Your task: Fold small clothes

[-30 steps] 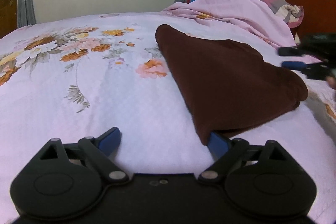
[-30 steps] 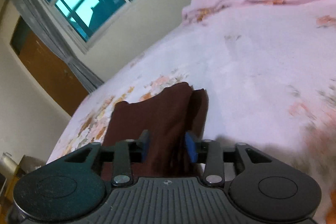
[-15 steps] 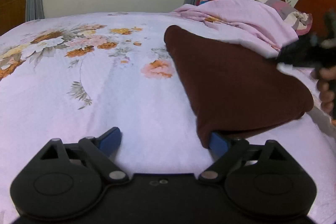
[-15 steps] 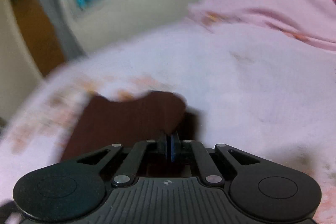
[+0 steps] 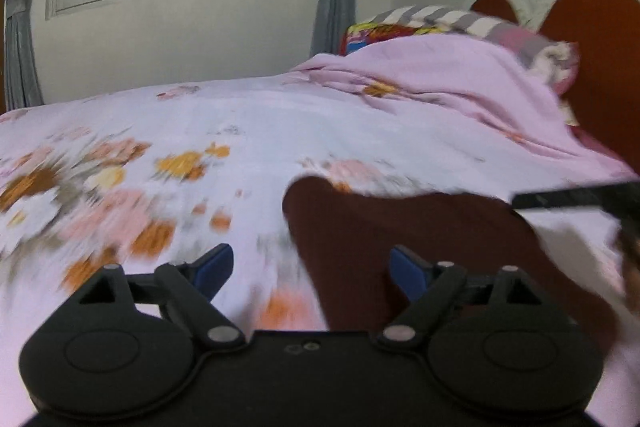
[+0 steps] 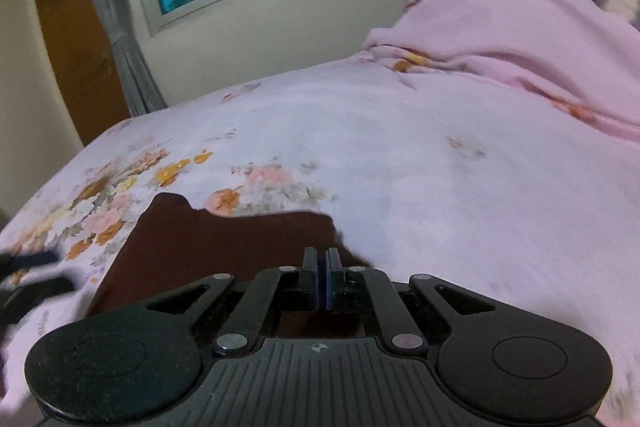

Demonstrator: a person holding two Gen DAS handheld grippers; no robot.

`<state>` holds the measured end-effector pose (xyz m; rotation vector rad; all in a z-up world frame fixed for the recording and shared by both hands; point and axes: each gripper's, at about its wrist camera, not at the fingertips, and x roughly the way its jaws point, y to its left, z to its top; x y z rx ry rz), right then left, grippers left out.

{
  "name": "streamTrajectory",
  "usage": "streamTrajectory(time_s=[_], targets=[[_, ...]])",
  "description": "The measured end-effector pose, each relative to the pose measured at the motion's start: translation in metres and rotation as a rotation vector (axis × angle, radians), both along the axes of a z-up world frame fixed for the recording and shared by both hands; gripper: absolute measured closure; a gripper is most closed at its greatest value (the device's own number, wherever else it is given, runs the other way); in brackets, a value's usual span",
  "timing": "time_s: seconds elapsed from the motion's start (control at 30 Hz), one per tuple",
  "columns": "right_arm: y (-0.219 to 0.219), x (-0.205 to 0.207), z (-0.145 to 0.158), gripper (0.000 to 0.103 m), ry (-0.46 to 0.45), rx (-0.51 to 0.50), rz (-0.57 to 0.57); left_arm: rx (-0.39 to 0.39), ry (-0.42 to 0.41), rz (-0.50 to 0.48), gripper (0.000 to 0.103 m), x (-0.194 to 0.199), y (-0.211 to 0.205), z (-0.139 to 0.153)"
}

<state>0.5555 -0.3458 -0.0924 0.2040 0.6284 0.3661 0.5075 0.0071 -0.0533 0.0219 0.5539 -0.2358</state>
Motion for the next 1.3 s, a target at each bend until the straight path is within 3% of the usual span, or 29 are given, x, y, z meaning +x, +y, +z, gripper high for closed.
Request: streamTrajectory(time_s=[0.13,0.2,0.33,0.53,0.73,0.87,0.93,1.03,1.07,1.1,1.13,1.17,1.2,1.23,1.3], targets=[[0.015,0.036,-0.021,0.100,-0.022,-0.078,0.045,0.105,0.047,0.093,0.012,0.066,-0.014,-0.033],[0.028,0.062,-0.049,0.100,0.095,-0.160,0.057,0.156,0.044,0.106,0.000,0.078,-0.017,-0.054],[0.025,0.062,-0.054,0.100,0.047,-0.167,0.057,0.164,0.018,0.104,0.002,0.067,-0.017,-0.052],[0.026,0.035,-0.023,0.100,-0.014,-0.129,0.045,0.209,0.000,0.093,0.008,0.052,-0.020,-0.037],[0.036,0.003,-0.002,0.100,-0.015,-0.119,0.060,0.213,-0.007,0.075,0.009,0.025,-0.027,-0.024],[0.046,-0.006,-0.020,0.100,0.041,-0.171,0.061,0.231,0.023,0.080,0.009,0.013,-0.032,-0.028],[0.049,-0.010,-0.026,0.091,0.049,-0.223,0.040,0.246,0.060,0.090,0.011,0.008,-0.033,-0.031],[0.036,-0.030,-0.002,0.083,0.007,-0.171,0.021,0.145,0.026,0.078,0.012,-0.027,-0.020,-0.011],[0.028,-0.042,0.006,0.066,0.005,-0.135,0.027,0.109,0.041,0.046,0.011,-0.040,-0.016,-0.009],[0.022,-0.055,0.007,0.026,0.006,-0.115,0.027,0.089,0.075,-0.027,0.007,-0.056,-0.014,-0.013],[0.019,-0.067,0.002,0.007,0.014,-0.112,0.044,0.116,0.120,-0.064,0.007,-0.064,-0.016,-0.023],[0.019,-0.074,-0.008,0.000,0.050,-0.112,0.096,0.130,0.157,-0.087,0.008,-0.072,-0.016,-0.034],[0.021,-0.079,-0.026,0.003,0.139,-0.133,0.156,0.076,0.164,-0.096,0.011,-0.078,-0.008,-0.037],[0.020,-0.086,-0.035,0.006,0.169,-0.151,0.162,0.007,0.193,-0.106,0.013,-0.082,0.003,-0.036],[0.005,-0.109,-0.030,0.006,0.097,-0.123,0.139,-0.106,0.208,-0.110,0.020,-0.091,0.027,-0.030]])
